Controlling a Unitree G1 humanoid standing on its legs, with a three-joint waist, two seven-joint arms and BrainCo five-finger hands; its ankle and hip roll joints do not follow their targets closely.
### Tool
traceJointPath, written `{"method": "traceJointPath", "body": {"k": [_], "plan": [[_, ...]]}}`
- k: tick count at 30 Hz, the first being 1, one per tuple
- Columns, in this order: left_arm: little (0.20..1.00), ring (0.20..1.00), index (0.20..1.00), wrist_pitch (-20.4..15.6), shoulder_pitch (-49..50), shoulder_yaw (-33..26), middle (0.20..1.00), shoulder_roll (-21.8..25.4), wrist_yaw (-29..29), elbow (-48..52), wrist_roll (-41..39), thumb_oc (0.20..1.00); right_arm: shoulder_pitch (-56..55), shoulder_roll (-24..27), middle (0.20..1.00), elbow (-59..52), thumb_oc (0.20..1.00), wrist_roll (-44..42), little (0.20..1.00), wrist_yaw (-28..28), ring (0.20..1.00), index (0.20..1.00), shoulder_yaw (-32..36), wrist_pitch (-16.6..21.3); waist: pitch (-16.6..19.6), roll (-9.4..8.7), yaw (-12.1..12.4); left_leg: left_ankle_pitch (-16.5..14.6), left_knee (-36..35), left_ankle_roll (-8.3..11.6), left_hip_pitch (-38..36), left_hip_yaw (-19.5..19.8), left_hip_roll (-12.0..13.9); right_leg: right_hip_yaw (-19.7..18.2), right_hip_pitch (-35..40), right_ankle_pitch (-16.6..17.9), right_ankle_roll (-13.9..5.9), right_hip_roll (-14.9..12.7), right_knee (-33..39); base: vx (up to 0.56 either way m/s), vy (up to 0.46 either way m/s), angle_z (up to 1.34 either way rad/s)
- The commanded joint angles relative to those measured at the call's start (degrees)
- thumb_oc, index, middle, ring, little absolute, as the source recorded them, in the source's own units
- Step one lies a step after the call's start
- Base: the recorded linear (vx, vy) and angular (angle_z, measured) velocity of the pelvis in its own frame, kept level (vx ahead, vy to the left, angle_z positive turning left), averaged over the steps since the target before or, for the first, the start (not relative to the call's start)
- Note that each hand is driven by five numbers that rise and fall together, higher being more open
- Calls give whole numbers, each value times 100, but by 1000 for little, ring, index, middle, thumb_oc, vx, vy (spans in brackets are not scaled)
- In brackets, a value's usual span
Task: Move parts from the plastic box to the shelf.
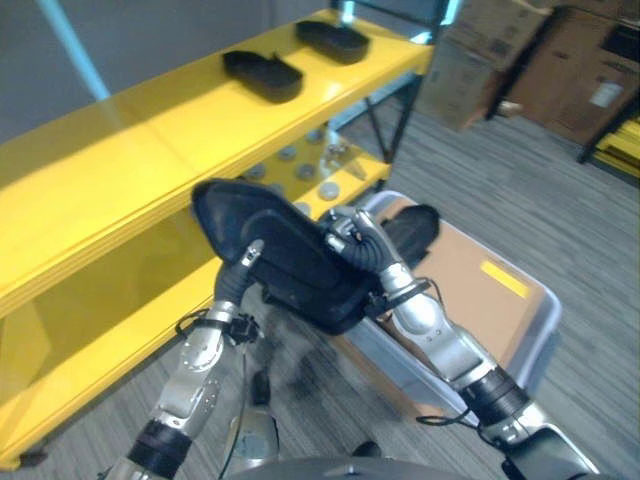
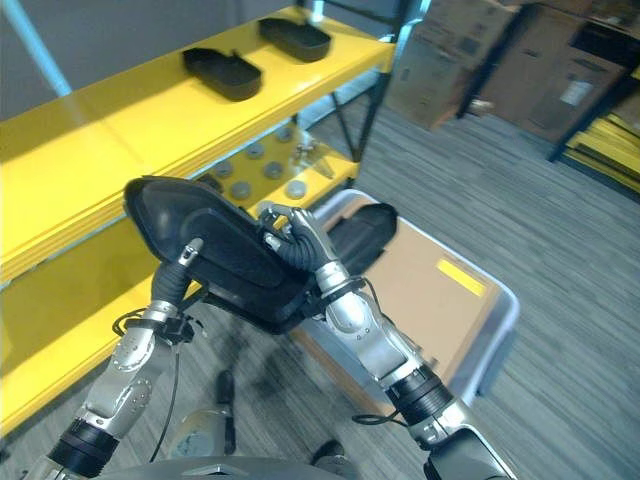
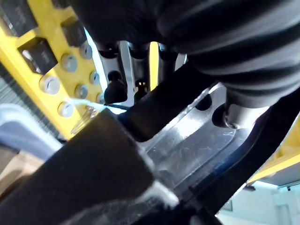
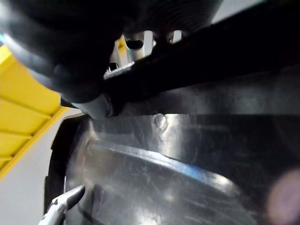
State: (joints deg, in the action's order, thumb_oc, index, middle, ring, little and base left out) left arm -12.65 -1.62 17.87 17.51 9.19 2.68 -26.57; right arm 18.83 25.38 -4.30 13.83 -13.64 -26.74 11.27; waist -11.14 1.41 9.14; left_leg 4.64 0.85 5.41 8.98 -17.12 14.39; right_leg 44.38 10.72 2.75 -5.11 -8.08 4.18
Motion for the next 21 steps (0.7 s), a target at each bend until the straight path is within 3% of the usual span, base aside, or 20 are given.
{"method": "traceJointPath", "body": {"k": [1,3,4,5,6,7,8,9,10,12,13,14,15,16,17,19,21], "plan": [[200,200,200,-549,-307,-411,200,374,196,534,510,200,149,-144,200,-590,200,-363,200,110,200,200,38,534,531,-153,-66,45,-92,178,-74,97,-80,-801,453,-1167,-186,-339,-220,159,193,71],[200,200,200,-553,-275,-513,200,415,231,551,681,200,102,-194,200,-595,200,-361,200,169,200,200,73,521,536,-200,6,40,49,170,53,256,-187,-751,490,-1169,-213,-479,-288,221,263,70],[200,200,200,-564,-313,-589,200,491,208,645,906,200,-42,-306,200,-595,200,-499,200,261,200,200,125,544,613,-249,62,-226,65,-21,9,371,-453,-702,505,-988,-280,-797,-581,398,543,62],[200,200,200,-570,-441,-587,200,619,228,671,1122,200,-9,-430,200,-452,200,-494,200,267,200,200,135,501,578,-328,7,-494,156,-322,-94,431,-869,-723,375,-287,-487,-1391,-1454,495,727,106],[200,200,200,-564,-513,-599,200,675,242,729,1198,200,47,-472,200,-417,200,-504,200,288,200,200,125,478,520,-359,-70,-625,139,-520,-211,467,-1112,-925,188,48,-594,-1719,-2032,388,610,97],[200,200,200,-586,-569,-608,200,736,253,734,1309,200,60,-507,200,-391,200,-495,200,279,200,200,121,477,486,-370,-130,-699,69,-619,-336,479,-1236,-1153,26,260,-641,-1842,-2410,262,387,96],[200,200,200,-582,-656,-570,200,782,297,725,1448,200,17,-551,200,-378,200,-487,200,277,200,200,145,485,428,-328,-263,-742,1,-701,-453,546,-1296,-1476,-186,357,-628,-1782,-2725,158,213,67],[200,200,200,-585,-672,-566,200,779,313,713,1466,200,27,-555,200,-376,200,-483,200,277,200,200,145,486,425,-340,-232,-741,-24,-720,-458,513,-1312,-1549,-262,342,-648,-1822,-2808,230,273,80],[200,200,200,-599,-814,-447,200,766,343,618,1599,200,-74,-522,200,-435,200,-481,200,308,200,200,186,526,292,-161,-495,-641,-212,-790,-692,701,-1301,-2255,-900,-342,-286,-1178,-3055,246,190,57],[200,200,200,-623,-874,-403,200,756,322,664,1690,200,-113,-486,200,-549,200,-600,200,357,200,200,235,574,203,-71,-570,-670,-310,-729,-893,861,-1286,-2550,-1274,-712,-259,-859,-2682,278,88,49],[200,200,200,-621,-875,-402,200,754,323,665,1692,200,-115,-482,200,-554,200,-605,200,363,200,200,238,571,194,-61,-573,-672,-315,-722,-907,867,-1274,-2538,-1251,-712,-253,-845,-2667,248,-102,46],[200,200,200,-624,-862,-365,200,721,299,686,1729,200,-190,-455,200,-660,200,-653,200,392,200,200,298,594,139,-97,-663,-737,-354,-670,-1062,1063,-1303,-2758,-1377,-745,-232,-635,-1734,139,-102,41],[200,200,200,-623,-861,-363,200,719,299,688,1730,200,-195,-451,200,-668,200,-655,200,396,200,200,302,591,147,-74,-672,-717,-356,-666,-1047,1076,-1278,-2725,-1332,-669,-219,-595,-1621,339,-206,76],[200,200,200,-635,-889,-323,200,657,232,650,1751,200,-311,-399,200,-680,200,-680,200,449,200,200,402,616,118,-166,-806,-813,-423,-634,-1224,1372,-1347,-3517,-1480,-476,-389,-271,-911,260,-149,89],[200,200,200,-658,-928,-282,200,624,220,615,1762,200,-379,-387,200,-694,200,-731,200,487,200,200,435,631,113,-202,-834,-811,-451,-620,-1249,1473,-1370,-3817,-1572,-287,-451,-164,-686,321,-221,105],[200,200,200,-684,-979,-262,200,673,153,641,1823,200,-489,-340,200,-770,200,-791,200,549,200,200,493,675,114,-281,-805,-839,-451,-581,-1245,1612,-1377,-3926,-1486,-140,-477,-133,-370,144,-183,102],[200,200,200,-712,-897,-312,200,715,96,720,1826,200,-566,-341,200,-832,200,-833,200,636,200,200,470,736,152,-336,-756,-834,-479,-515,-1260,1687,-1339,-3784,-1307,-153,-405,-127,-240,85,-234,76]]}}
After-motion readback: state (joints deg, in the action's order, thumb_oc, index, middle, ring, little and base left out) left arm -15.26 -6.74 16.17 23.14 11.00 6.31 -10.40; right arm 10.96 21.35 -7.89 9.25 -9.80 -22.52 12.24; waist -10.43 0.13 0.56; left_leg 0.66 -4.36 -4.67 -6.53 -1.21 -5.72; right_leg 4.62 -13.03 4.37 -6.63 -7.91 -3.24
